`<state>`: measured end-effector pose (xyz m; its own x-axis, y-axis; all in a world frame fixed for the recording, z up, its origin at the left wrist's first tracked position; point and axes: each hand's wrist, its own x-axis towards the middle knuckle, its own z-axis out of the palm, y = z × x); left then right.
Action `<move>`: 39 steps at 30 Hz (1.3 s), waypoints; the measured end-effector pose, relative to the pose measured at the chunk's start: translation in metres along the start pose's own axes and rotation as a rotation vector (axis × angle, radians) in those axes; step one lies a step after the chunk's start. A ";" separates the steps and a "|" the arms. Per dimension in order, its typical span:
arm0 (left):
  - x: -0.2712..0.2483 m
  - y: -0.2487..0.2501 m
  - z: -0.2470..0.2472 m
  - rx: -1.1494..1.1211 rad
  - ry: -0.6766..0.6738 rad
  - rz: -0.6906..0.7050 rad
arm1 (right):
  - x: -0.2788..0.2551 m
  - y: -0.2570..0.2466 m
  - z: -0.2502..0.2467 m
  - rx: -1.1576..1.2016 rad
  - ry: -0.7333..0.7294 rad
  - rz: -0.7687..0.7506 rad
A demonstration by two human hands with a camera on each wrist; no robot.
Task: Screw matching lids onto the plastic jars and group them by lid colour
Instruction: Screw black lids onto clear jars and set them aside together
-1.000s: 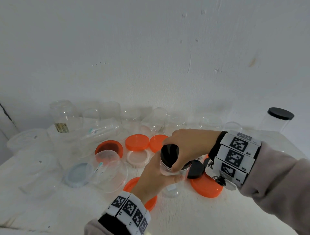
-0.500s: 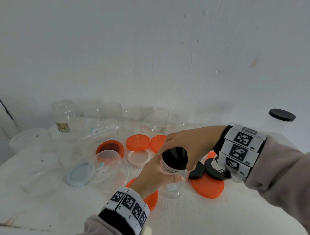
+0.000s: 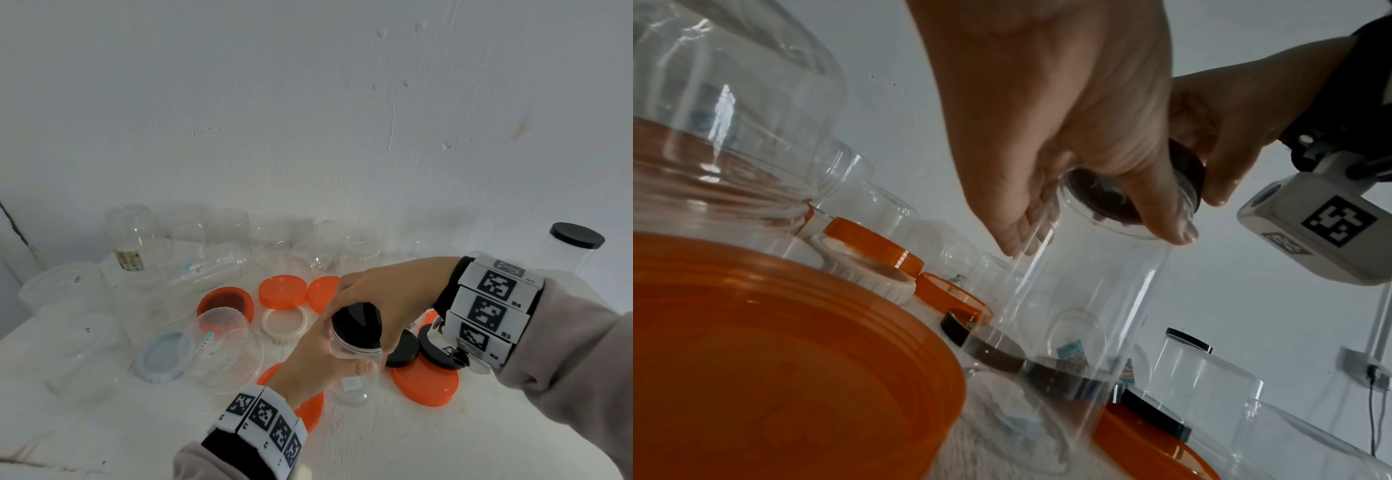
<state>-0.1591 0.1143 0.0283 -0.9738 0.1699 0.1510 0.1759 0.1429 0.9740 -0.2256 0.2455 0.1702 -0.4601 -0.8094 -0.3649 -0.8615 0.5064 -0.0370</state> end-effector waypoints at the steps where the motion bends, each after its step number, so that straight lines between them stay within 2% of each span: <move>1: 0.000 0.000 0.000 0.002 0.001 0.002 | 0.000 0.000 0.000 -0.001 -0.006 -0.002; 5: 0.000 -0.001 0.000 0.007 0.004 0.011 | 0.002 -0.001 0.003 0.015 -0.005 -0.016; 9: 0.001 0.000 -0.001 0.019 0.005 0.005 | 0.000 0.006 0.001 0.109 -0.144 -0.045; 21: -0.001 -0.006 0.000 0.014 0.013 -0.068 | 0.008 0.013 0.009 0.108 -0.021 0.014; 29: -0.001 -0.008 0.000 0.013 0.029 -0.118 | 0.009 0.006 0.017 0.113 0.077 0.190; 31: -0.001 -0.008 0.001 0.016 0.027 -0.112 | 0.009 0.006 0.017 0.112 0.056 0.209; 35: 0.000 -0.008 0.001 0.029 0.029 -0.111 | 0.007 0.007 0.009 0.115 -0.115 0.162; 39: -0.001 -0.008 0.000 0.035 0.027 -0.115 | 0.009 0.007 0.009 0.107 -0.057 0.139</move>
<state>-0.1596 0.1134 0.0201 -0.9913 0.1243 0.0435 0.0673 0.1944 0.9786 -0.2335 0.2444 0.1586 -0.5577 -0.7128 -0.4253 -0.7614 0.6433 -0.0799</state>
